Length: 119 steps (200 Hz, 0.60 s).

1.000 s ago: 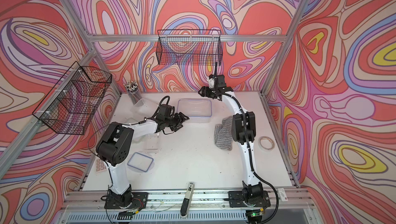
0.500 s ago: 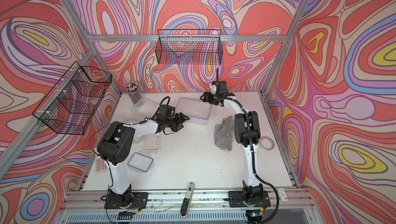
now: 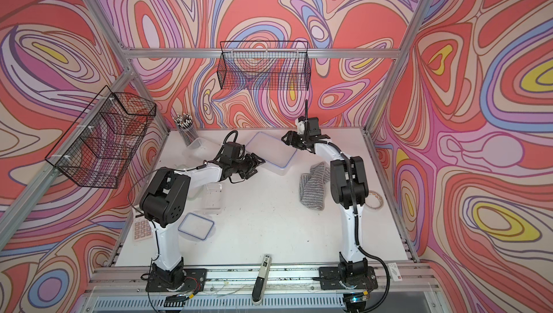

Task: Wipe the insides of the lunch boxes
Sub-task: Adjust the lunch box at the center of the board.

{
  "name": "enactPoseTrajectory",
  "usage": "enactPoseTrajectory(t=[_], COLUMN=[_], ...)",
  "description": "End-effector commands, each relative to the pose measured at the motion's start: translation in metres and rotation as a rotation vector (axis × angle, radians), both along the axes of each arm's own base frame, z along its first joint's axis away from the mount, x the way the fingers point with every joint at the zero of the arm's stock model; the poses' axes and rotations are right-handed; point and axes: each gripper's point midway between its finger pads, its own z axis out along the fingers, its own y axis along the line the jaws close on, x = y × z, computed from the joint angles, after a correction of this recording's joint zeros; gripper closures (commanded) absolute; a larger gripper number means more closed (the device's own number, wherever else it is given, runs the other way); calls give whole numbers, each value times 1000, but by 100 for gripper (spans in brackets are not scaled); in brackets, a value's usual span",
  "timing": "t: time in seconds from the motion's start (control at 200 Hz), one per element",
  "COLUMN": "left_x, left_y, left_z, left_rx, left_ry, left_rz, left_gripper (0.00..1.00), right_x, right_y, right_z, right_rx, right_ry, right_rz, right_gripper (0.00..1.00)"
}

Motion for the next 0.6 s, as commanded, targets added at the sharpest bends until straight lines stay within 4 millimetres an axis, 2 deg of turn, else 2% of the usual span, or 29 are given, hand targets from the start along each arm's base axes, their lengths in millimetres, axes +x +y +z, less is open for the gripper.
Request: enactPoseTrajectory(t=[0.0, 0.21, 0.356, 0.591], left_x=[7, 19, 30, 42], left_y=[12, 27, 25, 17], left_z=[1, 2, 7, 15], left_rx=[37, 48, 58, 43], left_ry=[-4, -17, -41, -63], left_rz=[5, 24, 3, -24], left_gripper=[30, 30, 30, 30], right_x=[-21, -48, -61, -63], right_y=[9, 28, 42, 52], right_z=[1, 10, 16, 17], right_rx=[26, 65, 88, 100], right_ry=[32, 37, 42, 43], right_rz=[2, 12, 20, 15], right_gripper=[36, 36, 36, 36])
